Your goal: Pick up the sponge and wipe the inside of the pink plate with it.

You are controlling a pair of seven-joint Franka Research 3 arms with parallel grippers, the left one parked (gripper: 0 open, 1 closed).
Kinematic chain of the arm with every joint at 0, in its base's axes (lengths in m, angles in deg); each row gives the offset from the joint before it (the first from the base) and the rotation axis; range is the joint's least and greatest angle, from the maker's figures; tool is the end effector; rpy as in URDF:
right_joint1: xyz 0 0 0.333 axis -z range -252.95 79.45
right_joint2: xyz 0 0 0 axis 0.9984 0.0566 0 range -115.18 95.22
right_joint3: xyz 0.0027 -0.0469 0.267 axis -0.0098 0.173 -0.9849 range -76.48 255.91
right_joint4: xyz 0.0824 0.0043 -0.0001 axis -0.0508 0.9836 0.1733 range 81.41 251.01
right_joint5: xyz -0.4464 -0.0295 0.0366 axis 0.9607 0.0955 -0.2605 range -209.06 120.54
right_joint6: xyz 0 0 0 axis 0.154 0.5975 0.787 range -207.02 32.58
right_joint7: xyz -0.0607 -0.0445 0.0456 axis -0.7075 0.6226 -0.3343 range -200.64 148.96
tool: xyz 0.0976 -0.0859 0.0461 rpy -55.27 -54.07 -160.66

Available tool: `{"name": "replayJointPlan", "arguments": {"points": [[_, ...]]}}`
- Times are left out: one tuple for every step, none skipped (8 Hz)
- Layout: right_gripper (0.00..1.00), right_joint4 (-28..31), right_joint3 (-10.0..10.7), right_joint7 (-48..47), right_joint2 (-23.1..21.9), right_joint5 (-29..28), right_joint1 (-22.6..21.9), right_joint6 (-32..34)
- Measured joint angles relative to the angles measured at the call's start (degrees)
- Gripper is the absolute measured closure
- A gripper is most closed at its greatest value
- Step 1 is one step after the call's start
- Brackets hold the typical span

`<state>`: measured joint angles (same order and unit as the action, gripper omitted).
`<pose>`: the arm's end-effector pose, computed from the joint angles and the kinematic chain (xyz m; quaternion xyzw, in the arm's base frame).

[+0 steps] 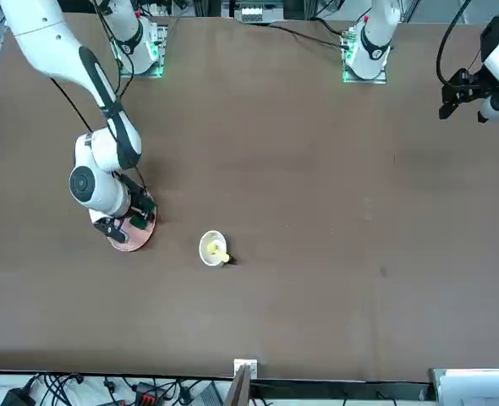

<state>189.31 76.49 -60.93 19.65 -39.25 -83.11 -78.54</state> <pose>0.5925 0.1088 0.0776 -0.9778 0.1984 0.0673 0.0040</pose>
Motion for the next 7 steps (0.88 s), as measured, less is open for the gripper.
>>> {"name": "replayJointPlan", "arguments": {"points": [[0.52,0.55,0.18,0.38,-0.33,0.0,0.24,0.0],[0.52,0.86,0.27,1.28,-0.51,0.0,0.59,0.05],[0.52,1.11,0.29,2.73,-0.72,0.0,1.19,0.25],[0.52,1.37,0.3,4.57,-0.91,-0.01,2.07,0.38],[0.52,1.54,0.3,6.2,-1.04,-0.01,3.12,0.48],[0.52,1.59,0.31,7.78,-1.09,-0.01,4.24,0.53],[0.52,1.61,0.33,9.46,-1.09,-0.01,5.31,0.53]]}}
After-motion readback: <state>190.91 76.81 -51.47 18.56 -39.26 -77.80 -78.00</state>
